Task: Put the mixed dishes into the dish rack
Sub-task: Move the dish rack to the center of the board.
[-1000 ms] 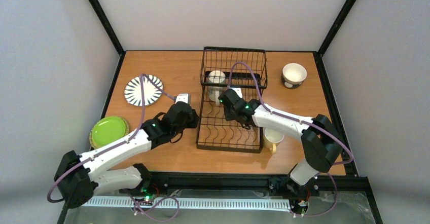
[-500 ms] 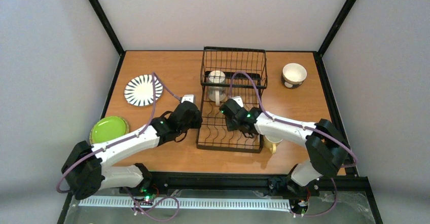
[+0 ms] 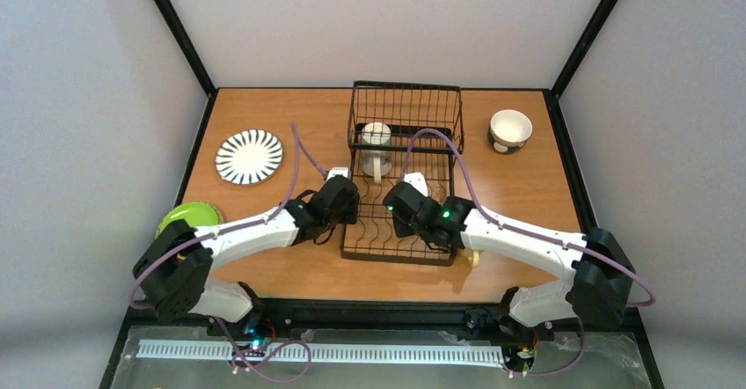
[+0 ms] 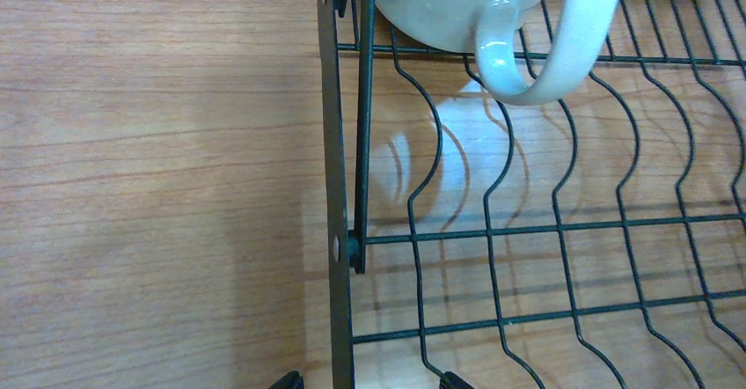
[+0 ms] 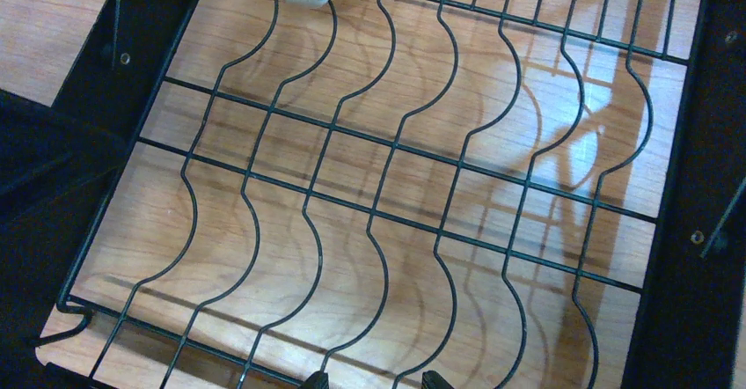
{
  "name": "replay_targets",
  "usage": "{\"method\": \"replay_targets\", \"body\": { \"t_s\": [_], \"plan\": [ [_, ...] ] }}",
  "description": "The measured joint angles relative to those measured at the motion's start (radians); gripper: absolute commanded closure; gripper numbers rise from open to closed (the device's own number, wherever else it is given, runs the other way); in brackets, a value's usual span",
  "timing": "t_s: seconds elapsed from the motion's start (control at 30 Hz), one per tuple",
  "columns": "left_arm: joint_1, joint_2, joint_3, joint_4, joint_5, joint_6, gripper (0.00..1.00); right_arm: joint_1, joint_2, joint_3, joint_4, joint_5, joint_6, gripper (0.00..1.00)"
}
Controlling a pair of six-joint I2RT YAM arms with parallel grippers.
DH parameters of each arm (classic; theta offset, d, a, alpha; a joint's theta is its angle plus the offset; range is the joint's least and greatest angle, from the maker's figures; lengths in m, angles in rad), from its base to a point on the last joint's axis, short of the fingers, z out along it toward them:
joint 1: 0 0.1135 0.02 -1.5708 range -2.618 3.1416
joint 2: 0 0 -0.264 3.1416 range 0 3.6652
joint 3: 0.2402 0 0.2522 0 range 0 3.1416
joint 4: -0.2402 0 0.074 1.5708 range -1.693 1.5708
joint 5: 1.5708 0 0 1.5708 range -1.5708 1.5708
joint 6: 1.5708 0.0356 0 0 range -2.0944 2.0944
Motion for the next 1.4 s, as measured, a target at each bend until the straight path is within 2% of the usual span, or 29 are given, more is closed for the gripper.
{"method": "replay_targets", "body": {
  "t_s": [0.17, 0.33, 0.57, 0.67, 0.97, 1.4],
  "plan": [
    [0.0, 0.077, 0.031, 0.019, -0.03, 0.01, 0.25, 0.01, -0.02, 0.006, -0.037, 0.031, 0.022, 0.49],
    [0.0, 0.145, 0.067, 0.027, -0.083, 0.012, 0.46, 0.01, -0.048, 0.007, -0.06, 0.071, 0.037, 0.62],
    [0.002, 0.222, 0.143, 0.024, -0.169, 0.0, 0.75, 0.01, -0.09, 0.007, -0.075, 0.13, 0.054, 0.71],
    [0.01, 0.251, 0.17, 0.01, -0.199, -0.01, 0.84, 0.009, -0.106, 0.004, -0.077, 0.147, 0.056, 0.73],
    [0.03, 0.283, 0.208, -0.02, -0.212, -0.014, 0.96, -0.02, -0.151, -0.022, -0.075, 0.159, 0.053, 0.77],
    [0.121, 0.294, 0.223, 0.004, -0.141, -0.018, 1.0, -0.088, -0.157, -0.034, -0.045, 0.158, 0.011, 0.79]
  ]
}}
